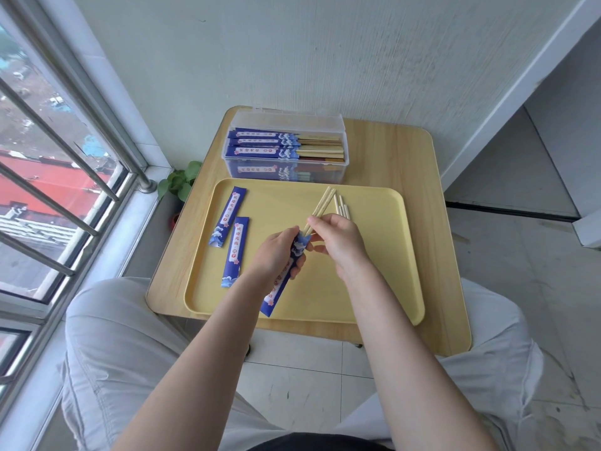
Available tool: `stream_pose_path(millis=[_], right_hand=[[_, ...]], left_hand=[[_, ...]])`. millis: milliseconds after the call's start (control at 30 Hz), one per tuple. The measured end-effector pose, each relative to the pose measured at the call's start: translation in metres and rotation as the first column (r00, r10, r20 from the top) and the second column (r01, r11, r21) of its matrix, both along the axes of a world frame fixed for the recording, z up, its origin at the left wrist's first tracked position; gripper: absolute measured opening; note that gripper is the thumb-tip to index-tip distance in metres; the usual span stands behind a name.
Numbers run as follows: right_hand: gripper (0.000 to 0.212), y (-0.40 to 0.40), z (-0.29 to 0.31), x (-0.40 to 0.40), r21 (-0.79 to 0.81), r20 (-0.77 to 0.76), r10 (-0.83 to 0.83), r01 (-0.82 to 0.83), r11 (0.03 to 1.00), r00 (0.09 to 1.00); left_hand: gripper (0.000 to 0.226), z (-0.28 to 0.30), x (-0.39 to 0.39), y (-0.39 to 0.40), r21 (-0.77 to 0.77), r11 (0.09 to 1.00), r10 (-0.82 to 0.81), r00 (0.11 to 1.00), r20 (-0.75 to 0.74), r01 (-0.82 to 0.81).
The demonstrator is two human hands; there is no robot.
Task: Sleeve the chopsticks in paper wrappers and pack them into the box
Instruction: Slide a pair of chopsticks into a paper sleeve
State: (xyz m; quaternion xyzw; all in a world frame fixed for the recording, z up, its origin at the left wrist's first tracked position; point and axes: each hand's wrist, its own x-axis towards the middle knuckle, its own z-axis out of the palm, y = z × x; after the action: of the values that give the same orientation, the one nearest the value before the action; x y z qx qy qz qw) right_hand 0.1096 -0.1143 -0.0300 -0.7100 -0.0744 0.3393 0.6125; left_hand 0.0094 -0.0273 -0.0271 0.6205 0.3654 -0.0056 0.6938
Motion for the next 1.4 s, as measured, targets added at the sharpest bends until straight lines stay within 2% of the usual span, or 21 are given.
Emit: stream_pose_path(millis=[100, 233, 300, 367, 467, 600, 700, 767, 833, 933, 1033, 1133, 1233, 1300, 1400], right_hand=[[0.017, 0.001, 0.001, 0.000, -0.034, 0.016, 0.084, -0.083, 0.996, 0.996], [0.044, 0.004, 0.003, 0.005, -0.051, -0.125, 0.274, -0.282, 0.958, 0.954], [0.039, 0.003, 0.005, 0.009, -0.082, -0.150, 0.371, -0.386, 0.919, 0.916], [0.027, 0.007, 0.006, 0.018, -0.112, -0.139, 0.392, -0.408, 0.906, 0.909], [0.017, 0.013, 0.009, 0.036, -0.114, -0.113, 0.301, -0.313, 0.943, 0.947], [0.022, 0.023, 0.023, 0.068, -0.110, 0.037, 0.024, -0.020, 0.994, 0.999], [0.018, 0.036, 0.032, 0.095, -0.009, 0.084, -0.183, 0.184, 0.983, 0.979], [0.017, 0.047, 0.036, 0.112, 0.038, 0.111, -0.255, 0.252, 0.967, 0.961], [0.016, 0.057, 0.036, 0.123, 0.044, 0.153, -0.286, 0.283, 0.958, 0.946], [0.014, 0.066, 0.034, 0.138, 0.048, 0.153, -0.332, 0.328, 0.943, 0.931], [0.017, 0.068, 0.033, 0.144, 0.030, 0.131, -0.299, 0.298, 0.954, 0.945], [0.013, 0.063, 0.034, 0.141, -0.095, 0.151, -0.053, 0.067, 0.993, 0.987], [0.003, 0.056, 0.041, 0.132, -0.285, 0.208, 0.266, -0.202, 0.937, 0.941], [0.011, 0.056, 0.047, 0.126, -0.294, 0.276, 0.276, -0.192, 0.936, 0.921], [0.030, 0.062, 0.059, 0.121, -0.076, 0.248, 0.110, -0.094, 0.993, 0.963]], left_hand=[[0.035, 0.000, 0.003, 0.001, -0.035, 0.997, 0.076, 0.995, 0.068, -0.073], [0.016, 0.007, 0.014, 0.014, -0.093, 0.960, 0.278, 0.943, 0.185, -0.265], [0.013, 0.010, 0.025, 0.026, -0.258, 0.890, 0.433, 0.873, 0.225, -0.375], [0.010, 0.011, 0.040, 0.039, -0.422, 0.798, 0.563, 0.784, 0.263, -0.431], [0.011, 0.011, 0.057, 0.056, -0.488, 0.726, 0.646, 0.724, 0.242, -0.484], [0.008, 0.018, 0.074, 0.075, -0.395, 0.728, 0.644, 0.756, 0.115, -0.560], [0.012, 0.026, 0.087, 0.087, -0.399, 0.693, 0.676, 0.733, 0.070, -0.600], [0.018, 0.030, 0.098, 0.095, -0.402, 0.677, 0.689, 0.724, 0.049, -0.617], [0.022, 0.035, 0.108, 0.101, -0.354, 0.704, 0.662, 0.750, 0.013, -0.615], [0.021, 0.043, 0.119, 0.106, -0.275, 0.795, 0.558, 0.830, -0.021, -0.541], [0.017, 0.044, 0.119, 0.111, -0.270, 0.826, 0.517, 0.856, 0.011, -0.495], [0.012, 0.042, 0.119, 0.114, -0.286, 0.804, 0.569, 0.814, 0.117, -0.521], [0.004, 0.045, 0.119, 0.115, -0.255, 0.807, 0.583, 0.788, 0.198, -0.533], [0.005, 0.050, 0.116, 0.113, -0.156, 0.885, 0.465, 0.855, 0.230, -0.439], [0.011, 0.062, 0.111, 0.106, 0.057, 0.986, 0.146, 0.973, 0.179, -0.159]])
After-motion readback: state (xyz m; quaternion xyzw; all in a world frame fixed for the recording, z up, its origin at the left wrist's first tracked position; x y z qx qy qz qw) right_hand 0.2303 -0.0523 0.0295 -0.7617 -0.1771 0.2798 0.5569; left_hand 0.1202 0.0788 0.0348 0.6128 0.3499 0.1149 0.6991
